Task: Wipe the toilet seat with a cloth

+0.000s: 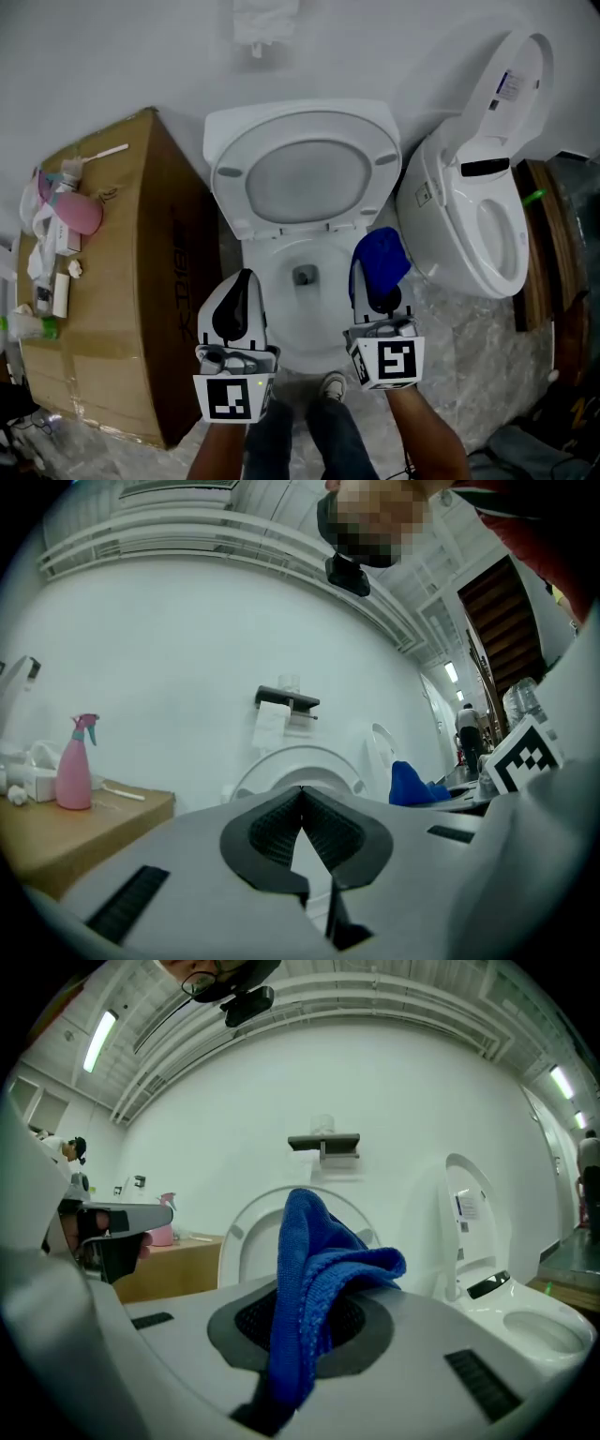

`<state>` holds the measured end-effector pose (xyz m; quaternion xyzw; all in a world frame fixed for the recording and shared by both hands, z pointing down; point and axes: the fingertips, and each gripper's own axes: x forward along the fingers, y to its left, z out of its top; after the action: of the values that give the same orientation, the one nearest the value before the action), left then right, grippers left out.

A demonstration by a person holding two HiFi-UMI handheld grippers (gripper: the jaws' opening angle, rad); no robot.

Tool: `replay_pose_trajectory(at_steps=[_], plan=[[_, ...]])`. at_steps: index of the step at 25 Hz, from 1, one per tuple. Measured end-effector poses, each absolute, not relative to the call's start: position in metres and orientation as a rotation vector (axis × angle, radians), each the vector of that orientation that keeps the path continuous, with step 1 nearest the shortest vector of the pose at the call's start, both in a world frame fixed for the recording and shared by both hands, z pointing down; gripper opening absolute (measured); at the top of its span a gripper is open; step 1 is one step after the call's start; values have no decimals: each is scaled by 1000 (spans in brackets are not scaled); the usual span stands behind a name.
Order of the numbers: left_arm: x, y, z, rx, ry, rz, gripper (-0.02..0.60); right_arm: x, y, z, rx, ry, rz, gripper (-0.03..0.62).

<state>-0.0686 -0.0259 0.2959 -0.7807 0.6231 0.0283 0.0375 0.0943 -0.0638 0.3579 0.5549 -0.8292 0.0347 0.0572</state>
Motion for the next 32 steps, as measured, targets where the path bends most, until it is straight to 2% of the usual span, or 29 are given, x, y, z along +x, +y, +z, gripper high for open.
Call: replay_pose_trajectory(at_steps=[11,24,32], plan=[[-67,-47,414,-2446,1966,73,15,97,-109,498,1706,-2436,206,61],[-82,-81,435,-2365,1976,95,15,115,-178,574,1785,-2300,282,61],[-93,-89,444,-2354,2004,86,15,97,-194,598,1764,-2282,324,61]])
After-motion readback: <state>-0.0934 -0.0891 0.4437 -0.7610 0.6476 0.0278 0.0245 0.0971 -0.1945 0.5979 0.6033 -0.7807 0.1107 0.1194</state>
